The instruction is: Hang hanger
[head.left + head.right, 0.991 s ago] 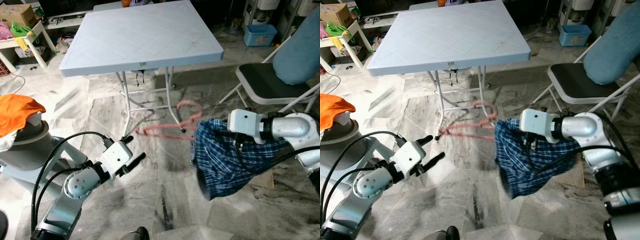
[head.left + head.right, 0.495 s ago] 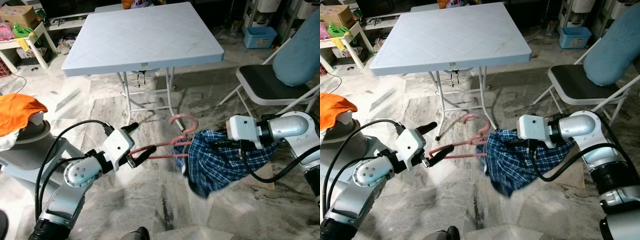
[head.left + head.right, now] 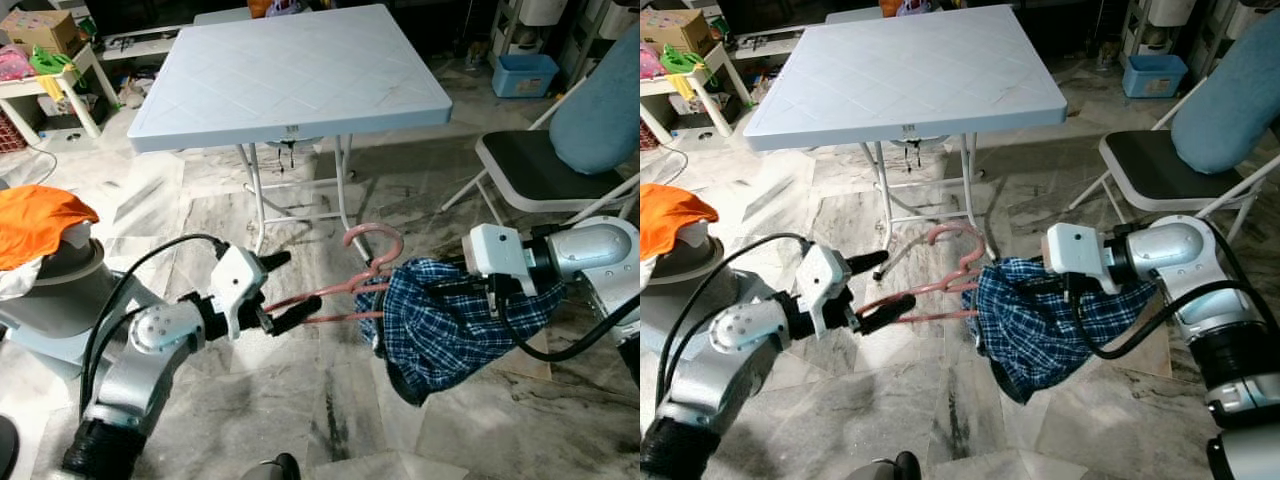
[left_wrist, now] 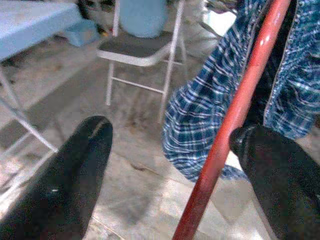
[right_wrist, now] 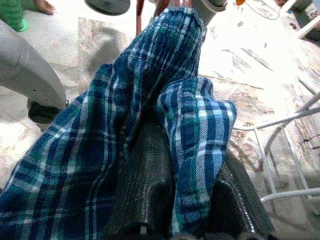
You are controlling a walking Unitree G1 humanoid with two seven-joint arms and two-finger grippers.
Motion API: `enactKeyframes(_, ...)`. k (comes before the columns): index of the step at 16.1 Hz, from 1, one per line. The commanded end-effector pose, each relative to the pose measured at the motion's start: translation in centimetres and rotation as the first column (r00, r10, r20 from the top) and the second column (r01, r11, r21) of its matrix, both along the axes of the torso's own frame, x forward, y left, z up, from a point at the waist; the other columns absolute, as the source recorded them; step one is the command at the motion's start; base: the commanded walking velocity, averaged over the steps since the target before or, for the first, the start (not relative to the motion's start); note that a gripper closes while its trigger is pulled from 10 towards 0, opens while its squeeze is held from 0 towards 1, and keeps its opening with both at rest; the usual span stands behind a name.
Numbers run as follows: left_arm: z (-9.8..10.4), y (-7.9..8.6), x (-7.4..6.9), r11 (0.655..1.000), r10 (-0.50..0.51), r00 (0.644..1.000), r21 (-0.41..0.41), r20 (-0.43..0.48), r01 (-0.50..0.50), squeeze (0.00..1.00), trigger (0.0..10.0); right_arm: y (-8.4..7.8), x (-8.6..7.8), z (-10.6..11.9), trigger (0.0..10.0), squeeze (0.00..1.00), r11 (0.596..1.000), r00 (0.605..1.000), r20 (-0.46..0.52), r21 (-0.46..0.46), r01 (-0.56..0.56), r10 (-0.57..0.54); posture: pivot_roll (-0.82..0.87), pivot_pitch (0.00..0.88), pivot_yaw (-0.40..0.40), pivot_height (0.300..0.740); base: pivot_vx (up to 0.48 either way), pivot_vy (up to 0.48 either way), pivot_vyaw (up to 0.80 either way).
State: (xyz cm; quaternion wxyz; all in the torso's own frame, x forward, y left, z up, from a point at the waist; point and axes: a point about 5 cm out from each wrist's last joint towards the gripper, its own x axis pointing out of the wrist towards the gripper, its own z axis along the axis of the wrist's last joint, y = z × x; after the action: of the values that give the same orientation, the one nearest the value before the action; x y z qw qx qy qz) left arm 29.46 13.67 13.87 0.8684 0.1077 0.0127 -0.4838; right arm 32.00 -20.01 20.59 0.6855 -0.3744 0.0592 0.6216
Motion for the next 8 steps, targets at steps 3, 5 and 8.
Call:
enactKeyframes(3, -0.28, -0.56, -0.12, 0.990, -0.131, 0.989, 0.047, -0.071, 0.134, 0.00, 2.9, 1.60, -0.49, 1.86, 10.0, 0.00, 0.992, 0.995, 0.040, 0.075, -0.097, 0.094, -0.09, 0.113, 0.101, 0.740, 0.000, 0.000, 0.00)
enactKeyframes(5, -0.25, -0.61, 0.21, 0.989, -0.135, 0.988, 0.057, -0.071, 0.140, 0.00, 4.2, 1.79, -0.52, 2.00, 10.0, 0.00, 0.992, 0.994, 0.046, 0.081, -0.102, 0.098, -0.09, 0.114, 0.104, 0.740, 0.000, 0.000, 0.00)
enactKeyframes(8, -0.29, -1.16, 0.24, 0.979, -0.187, 0.976, 0.063, -0.111, 0.195, 0.00, 10.0, 1.97, -0.38, 1.98, 10.0, 0.00, 0.992, 0.994, 0.065, 0.084, -0.092, 0.087, -0.09, 0.115, 0.104, 0.740, 0.000, 0.000, 0.00)
